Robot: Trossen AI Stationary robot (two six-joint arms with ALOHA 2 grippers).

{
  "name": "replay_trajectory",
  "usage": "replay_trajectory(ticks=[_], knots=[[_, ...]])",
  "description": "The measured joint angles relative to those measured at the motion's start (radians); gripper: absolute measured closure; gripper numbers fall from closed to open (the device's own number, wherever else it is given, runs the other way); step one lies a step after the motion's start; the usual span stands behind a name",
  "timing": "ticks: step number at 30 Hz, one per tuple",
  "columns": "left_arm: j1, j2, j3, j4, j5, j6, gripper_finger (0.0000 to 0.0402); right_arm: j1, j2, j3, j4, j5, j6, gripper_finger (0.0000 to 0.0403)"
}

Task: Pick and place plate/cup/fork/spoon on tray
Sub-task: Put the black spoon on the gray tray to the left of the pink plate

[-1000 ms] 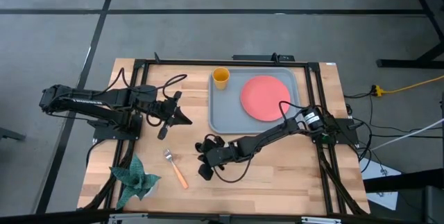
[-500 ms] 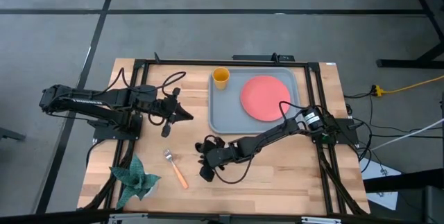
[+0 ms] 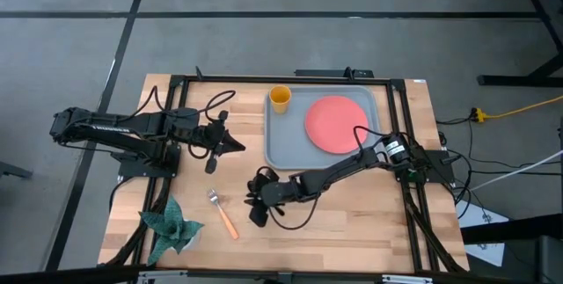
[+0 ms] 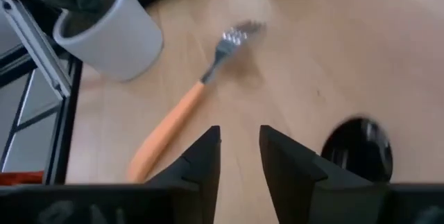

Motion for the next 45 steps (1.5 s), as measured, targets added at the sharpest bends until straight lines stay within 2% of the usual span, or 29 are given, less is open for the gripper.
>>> replay_trajectory(ticks=[8, 10, 16, 26, 34, 41, 45], knots=[[0.0, 0.0, 0.0, 0.0, 0.0, 0.0, 0.0383, 0.002, -0.001, 0.0, -0.024, 0.005, -0.132, 0.0296], [0.0, 0.0, 0.0, 0.0, 0.0, 0.0, 0.0385, 0.001, -0.001, 0.0, -0.058, 0.033, -0.146, 0.0296], [0.0, 0.0, 0.0, 0.0, 0.0, 0.0, 0.0395, 0.001, 0.005, 0.0, -0.228, 0.088, -0.061, 0.0296], [0.0, 0.0, 0.0, 0.0, 0.0, 0.0, 0.0394, 0.004, 0.037, -0.008, -0.25, 0.086, -0.015, 0.0296], [0.0, 0.0, 0.0, 0.0, 0.0, 0.0, 0.0382, 0.005, 0.037, -0.008, -0.318, 0.084, -0.011, 0.0296], [0.0, 0.0, 0.0, 0.0, 0.0, 0.0, 0.039, 0.014, 0.033, -0.003, -0.399, 0.066, 0.018, 0.0297], [0.0, 0.0, 0.0, 0.0, 0.0, 0.0, 0.0396, 0.018, 0.033, -0.004, -0.409, 0.062, 0.025, 0.0314]])
